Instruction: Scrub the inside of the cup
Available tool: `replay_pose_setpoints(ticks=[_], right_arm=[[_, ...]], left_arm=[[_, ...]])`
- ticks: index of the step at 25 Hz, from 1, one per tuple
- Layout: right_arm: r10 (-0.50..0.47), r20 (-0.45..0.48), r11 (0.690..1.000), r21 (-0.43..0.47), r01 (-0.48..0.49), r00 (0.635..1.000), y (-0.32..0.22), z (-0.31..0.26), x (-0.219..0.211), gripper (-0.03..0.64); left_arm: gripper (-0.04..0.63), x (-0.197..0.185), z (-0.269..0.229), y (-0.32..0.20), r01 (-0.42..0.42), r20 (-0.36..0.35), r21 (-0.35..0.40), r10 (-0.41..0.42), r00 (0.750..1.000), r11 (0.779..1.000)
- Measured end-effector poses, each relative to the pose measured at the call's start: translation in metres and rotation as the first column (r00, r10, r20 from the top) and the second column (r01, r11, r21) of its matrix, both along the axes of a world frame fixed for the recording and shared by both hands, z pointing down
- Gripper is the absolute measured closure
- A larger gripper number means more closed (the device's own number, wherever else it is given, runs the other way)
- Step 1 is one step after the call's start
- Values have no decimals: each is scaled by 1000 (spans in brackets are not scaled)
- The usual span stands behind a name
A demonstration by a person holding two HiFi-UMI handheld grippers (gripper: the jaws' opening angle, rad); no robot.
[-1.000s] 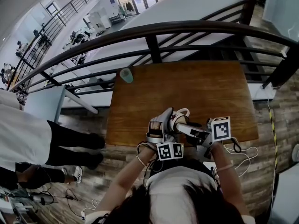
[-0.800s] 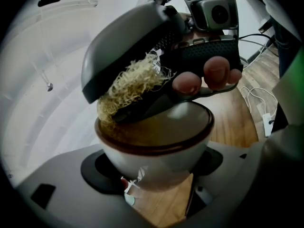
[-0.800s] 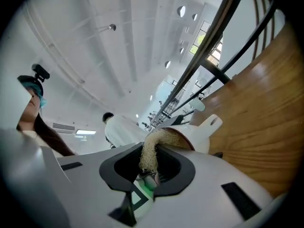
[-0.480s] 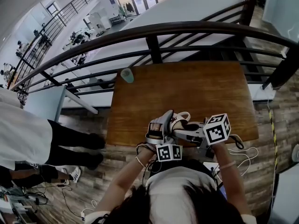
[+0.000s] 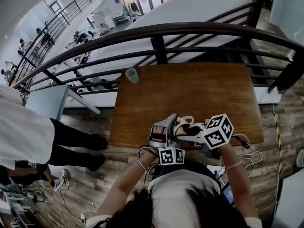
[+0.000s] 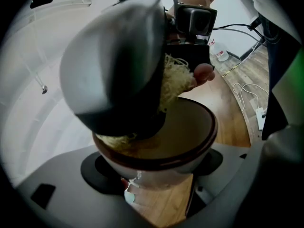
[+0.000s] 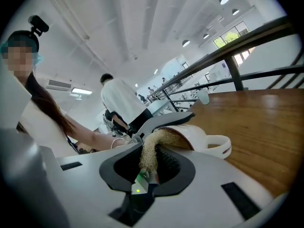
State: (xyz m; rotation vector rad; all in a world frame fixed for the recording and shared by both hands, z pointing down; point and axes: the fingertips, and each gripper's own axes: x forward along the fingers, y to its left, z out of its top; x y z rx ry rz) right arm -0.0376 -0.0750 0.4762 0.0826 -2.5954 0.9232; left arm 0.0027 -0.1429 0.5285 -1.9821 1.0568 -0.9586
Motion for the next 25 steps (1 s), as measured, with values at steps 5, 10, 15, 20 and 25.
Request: replay_pose_setpoints(ticks=[5,10,15,20,25], right_arm=[[-70,-89,995,67,76,994,5,8,-4,541],[-118,-165,982,126,139,979,11,12,0,541],[-161,-271,957,191,217,949,15,21,2,541],[-199,-341,931,228,286,919,17,28,3,541],[-226,-386,909,247,336,895,18,34,3,541]], left_arm=[[192,-4,4,2,2,10,-20,-2,1000,1000],[192,0,5,6,1,15,-47,-1,1000,999],[192,2,13,8,-11,33,-65,14,999,998],[192,2,20,8,-20,54,-70,24,998,997],[192,1,25,8,-23,57,-84,28,998,996]])
